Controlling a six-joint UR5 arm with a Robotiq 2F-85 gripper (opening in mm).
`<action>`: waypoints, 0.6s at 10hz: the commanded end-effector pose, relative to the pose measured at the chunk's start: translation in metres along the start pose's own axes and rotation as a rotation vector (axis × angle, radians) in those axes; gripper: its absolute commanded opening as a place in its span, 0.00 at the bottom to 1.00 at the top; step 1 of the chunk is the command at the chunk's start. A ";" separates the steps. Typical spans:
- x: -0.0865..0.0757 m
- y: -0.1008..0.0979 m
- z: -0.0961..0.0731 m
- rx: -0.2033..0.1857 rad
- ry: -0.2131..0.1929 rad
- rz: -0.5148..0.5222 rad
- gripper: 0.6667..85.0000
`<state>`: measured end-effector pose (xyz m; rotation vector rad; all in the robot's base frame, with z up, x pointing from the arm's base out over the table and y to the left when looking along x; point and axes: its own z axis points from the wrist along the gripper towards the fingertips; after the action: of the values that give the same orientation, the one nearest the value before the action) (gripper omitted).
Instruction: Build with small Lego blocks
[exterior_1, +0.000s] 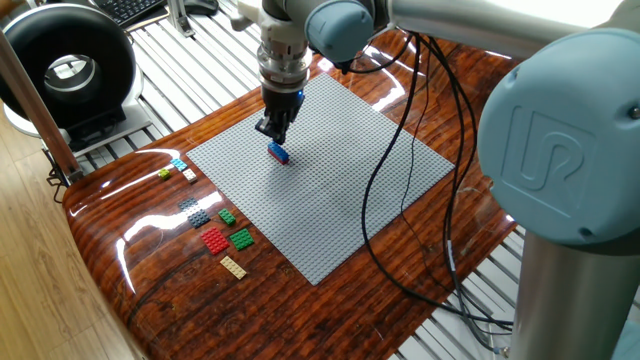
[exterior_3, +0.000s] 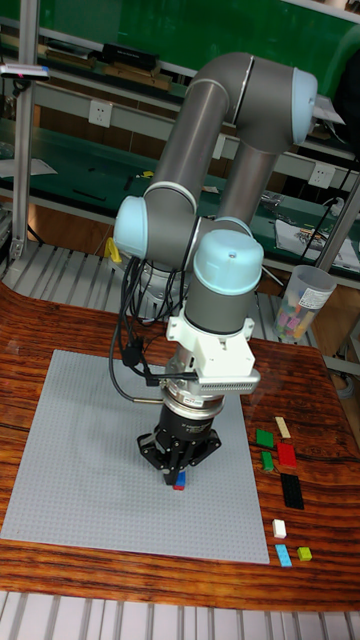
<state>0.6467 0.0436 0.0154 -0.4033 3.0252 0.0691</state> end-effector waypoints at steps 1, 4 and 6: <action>-0.002 0.001 -0.002 -0.008 -0.003 0.009 0.01; 0.001 -0.002 -0.003 -0.006 0.000 0.003 0.01; 0.003 -0.002 -0.007 -0.008 0.003 0.004 0.01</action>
<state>0.6450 0.0404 0.0180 -0.4091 3.0291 0.0645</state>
